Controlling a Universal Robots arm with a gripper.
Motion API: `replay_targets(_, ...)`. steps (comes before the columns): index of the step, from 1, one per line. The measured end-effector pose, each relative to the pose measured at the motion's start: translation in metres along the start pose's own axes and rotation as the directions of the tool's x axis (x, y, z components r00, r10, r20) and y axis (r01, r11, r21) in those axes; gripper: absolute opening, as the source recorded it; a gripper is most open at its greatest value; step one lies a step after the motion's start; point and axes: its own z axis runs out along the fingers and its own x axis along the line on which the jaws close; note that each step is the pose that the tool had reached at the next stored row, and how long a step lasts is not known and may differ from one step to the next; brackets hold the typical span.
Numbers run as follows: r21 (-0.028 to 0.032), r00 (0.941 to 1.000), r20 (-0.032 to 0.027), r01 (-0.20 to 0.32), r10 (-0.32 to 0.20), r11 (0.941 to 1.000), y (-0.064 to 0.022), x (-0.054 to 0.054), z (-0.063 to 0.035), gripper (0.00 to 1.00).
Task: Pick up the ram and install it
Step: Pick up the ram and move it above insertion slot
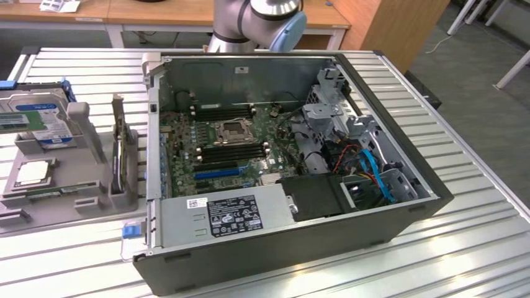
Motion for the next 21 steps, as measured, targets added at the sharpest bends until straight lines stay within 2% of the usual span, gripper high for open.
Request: replay_targets(21, -0.0001, 1.0, 0.0, 0.001, -0.001, 1.0, -0.0633, 0.005, -0.0019, 0.13)
